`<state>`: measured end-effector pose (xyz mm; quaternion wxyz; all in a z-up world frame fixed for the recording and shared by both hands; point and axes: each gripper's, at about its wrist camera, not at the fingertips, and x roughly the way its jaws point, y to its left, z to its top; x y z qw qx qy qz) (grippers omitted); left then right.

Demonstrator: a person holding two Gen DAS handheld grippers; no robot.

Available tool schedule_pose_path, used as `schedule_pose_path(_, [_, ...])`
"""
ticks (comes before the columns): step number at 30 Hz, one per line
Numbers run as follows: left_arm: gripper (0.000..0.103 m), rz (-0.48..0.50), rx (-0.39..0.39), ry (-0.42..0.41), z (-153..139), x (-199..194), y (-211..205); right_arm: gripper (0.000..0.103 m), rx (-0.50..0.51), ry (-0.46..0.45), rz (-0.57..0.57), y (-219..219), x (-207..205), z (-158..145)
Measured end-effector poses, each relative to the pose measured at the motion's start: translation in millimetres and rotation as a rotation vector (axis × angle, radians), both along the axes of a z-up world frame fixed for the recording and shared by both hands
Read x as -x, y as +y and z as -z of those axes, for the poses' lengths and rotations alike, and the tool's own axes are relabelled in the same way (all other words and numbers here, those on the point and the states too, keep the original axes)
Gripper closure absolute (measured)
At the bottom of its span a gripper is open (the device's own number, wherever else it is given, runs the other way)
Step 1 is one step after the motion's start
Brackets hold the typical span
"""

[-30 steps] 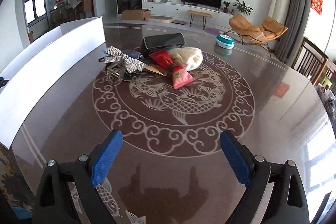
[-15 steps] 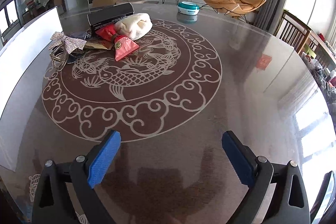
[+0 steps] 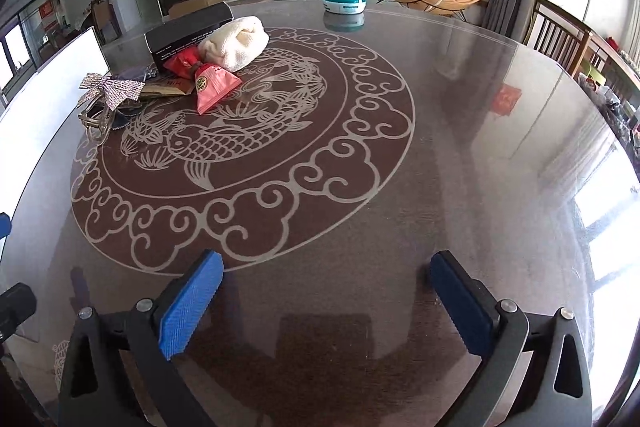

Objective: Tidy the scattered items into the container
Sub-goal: 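Move both grippers back over the table items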

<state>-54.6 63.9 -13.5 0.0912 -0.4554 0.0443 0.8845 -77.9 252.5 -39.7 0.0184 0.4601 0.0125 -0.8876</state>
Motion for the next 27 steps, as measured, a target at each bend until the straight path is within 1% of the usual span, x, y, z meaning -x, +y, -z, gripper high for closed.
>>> schedule_pose_path(3, [0.0, -0.032, 0.004, 0.009, 11, 13, 4, 0.0, 0.001, 0.001, 0.001, 0, 0, 0])
schedule_pose_path(8, [0.0, -0.057, 0.046, 0.025, 20, 25, 8, 0.0, 0.001, 0.001, 0.003, 0, 0, -1])
schedule_pose_path(10, [0.0, -0.072, 0.024, -0.004, 24, 30, 3, 0.0, 0.001, 0.001, 0.003, 0, 0, -1])
schedule_pose_path(12, [0.0, -0.091, -0.006, -0.01, 25, 32, -4, 0.0, 0.0, 0.001, 0.003, 0, 0, -1])
schedule_pose_path(13, [0.0, -0.095, -0.009, -0.007, 25, 32, -6, 0.0, 0.0, 0.001, 0.003, 0, 0, 0])
schedule_pose_path(15, [0.0, -0.09, 0.016, -0.011, 26, 32, -2, 0.0, 0.001, 0.001, 0.003, 0, 0, 0])
schedule_pose_path(27, [0.0, -0.087, 0.013, -0.009, 27, 30, -2, 0.0, 0.001, 0.001, 0.003, 0, 0, 0])
